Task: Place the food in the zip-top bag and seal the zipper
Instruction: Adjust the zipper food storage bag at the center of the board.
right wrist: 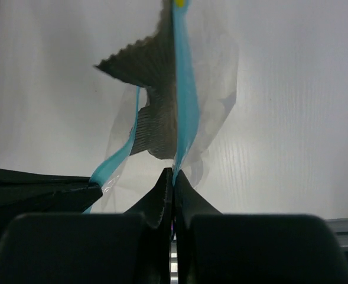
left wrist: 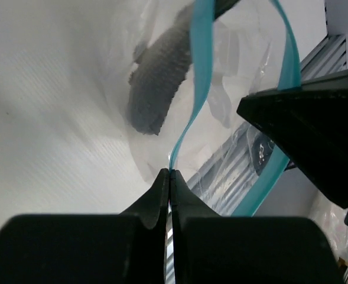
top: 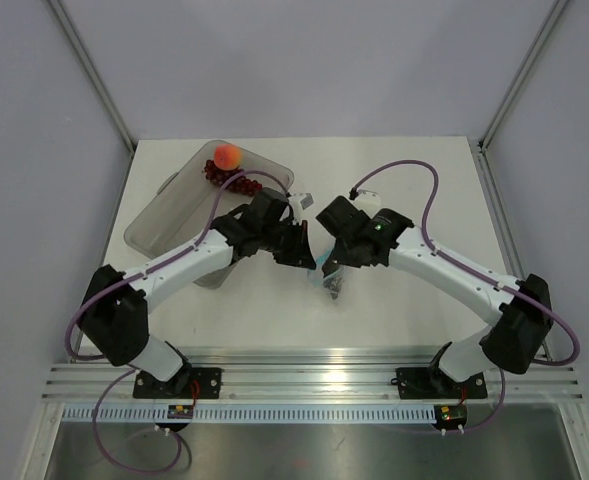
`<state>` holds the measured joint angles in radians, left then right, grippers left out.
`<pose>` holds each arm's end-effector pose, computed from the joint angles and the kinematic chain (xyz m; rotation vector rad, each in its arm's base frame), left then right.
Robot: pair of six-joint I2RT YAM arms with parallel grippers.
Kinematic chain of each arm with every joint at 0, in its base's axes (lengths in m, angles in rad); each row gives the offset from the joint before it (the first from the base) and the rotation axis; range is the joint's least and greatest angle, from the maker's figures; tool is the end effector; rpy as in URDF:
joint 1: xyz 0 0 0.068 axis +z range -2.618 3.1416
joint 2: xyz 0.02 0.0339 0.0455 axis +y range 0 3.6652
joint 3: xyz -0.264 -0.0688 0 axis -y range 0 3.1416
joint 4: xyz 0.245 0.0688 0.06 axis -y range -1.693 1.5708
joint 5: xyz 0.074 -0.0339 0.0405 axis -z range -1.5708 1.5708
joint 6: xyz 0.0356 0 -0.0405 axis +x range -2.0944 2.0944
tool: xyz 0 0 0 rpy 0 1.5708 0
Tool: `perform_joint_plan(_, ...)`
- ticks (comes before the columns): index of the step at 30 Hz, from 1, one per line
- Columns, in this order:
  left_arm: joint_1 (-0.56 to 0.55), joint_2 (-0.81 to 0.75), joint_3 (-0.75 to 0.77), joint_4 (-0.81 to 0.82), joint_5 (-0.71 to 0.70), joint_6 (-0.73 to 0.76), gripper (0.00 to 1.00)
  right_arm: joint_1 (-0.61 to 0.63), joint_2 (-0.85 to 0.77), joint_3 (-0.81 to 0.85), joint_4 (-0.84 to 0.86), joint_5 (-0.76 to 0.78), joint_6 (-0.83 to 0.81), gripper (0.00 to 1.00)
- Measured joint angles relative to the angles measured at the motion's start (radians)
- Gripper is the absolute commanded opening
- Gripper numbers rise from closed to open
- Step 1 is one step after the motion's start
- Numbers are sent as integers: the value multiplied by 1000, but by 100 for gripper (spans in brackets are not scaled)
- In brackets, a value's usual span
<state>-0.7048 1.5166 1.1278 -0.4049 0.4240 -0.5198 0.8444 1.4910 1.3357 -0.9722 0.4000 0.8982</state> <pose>0.2417 -0.2248 0.2639 0.4577 2.5096 -1.0455 0.2070 0.2121 0.3016 0.1854 2.5504 0.1071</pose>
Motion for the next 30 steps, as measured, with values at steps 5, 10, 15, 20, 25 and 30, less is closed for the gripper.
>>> perform_joint_plan(5, -4, -60, 156, -72, -8, 23, 0, 1, -111, 20, 21, 0, -6, 0)
perform_joint_plan(10, -4, -216, 172, 50, -4, 17, 0, 2, -258, -38, 113, 3, -5, 0)
perform_joint_plan(15, -4, -137, -10, 196, 32, -34, 0, 4, -116, -141, 145, -3, 13, 0)
perform_joint_plan(20, -4, -14, -70, 64, 9, -41, 0, 5, -19, -145, 125, -17, 9, 0)
perform_joint_plan(25, -4, -116, 48, 13, -34, -3, 0, 6, -88, -71, 103, 2, 3, 3)
perform_joint_plan(30, -4, -181, 90, 26, -38, 5, 0, 6, -131, -45, 98, 7, 11, 19)
